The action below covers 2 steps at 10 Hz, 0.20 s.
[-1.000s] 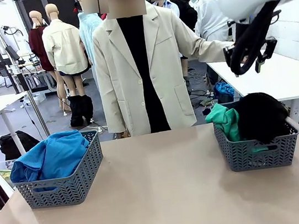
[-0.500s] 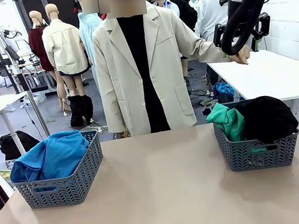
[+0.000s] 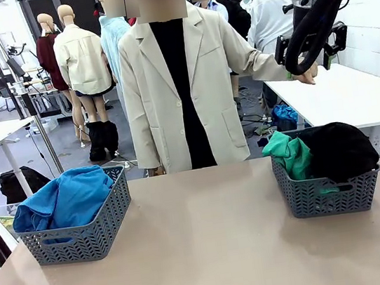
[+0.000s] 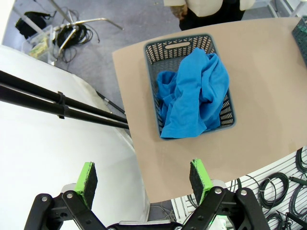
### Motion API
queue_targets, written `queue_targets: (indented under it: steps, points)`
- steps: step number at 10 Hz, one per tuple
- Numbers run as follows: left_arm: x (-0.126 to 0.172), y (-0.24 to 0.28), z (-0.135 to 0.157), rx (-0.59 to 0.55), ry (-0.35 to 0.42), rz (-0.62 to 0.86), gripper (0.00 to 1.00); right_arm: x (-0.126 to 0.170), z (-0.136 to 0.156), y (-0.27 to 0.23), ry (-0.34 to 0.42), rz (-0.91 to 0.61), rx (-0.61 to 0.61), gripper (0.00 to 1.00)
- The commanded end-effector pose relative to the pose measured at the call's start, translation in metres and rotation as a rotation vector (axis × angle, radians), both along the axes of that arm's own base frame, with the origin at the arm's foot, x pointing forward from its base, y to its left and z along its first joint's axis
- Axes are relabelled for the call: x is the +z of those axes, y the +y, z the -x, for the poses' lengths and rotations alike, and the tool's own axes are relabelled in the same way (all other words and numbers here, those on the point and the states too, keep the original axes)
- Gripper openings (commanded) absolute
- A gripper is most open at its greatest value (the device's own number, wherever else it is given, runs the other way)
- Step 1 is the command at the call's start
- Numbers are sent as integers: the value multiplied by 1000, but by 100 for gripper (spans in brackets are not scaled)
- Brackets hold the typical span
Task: Sort the tops and bottoms.
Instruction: Sort the clothes according to human instructions.
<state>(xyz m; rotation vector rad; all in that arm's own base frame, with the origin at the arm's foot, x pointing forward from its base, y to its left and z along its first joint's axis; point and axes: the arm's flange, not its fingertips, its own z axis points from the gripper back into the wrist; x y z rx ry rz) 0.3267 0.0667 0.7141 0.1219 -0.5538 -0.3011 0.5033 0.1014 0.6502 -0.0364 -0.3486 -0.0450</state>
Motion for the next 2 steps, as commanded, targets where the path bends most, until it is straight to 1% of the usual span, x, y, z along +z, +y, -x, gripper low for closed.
queue_targets:
  steps: [1, 2]
  points:
    - [2, 0, 0, 5, 7, 2, 100, -3, 6, 0, 4, -8, -18, 100]
    - [2, 0, 0, 5, 7, 2, 100, -3, 6, 0, 4, -8, -18, 100]
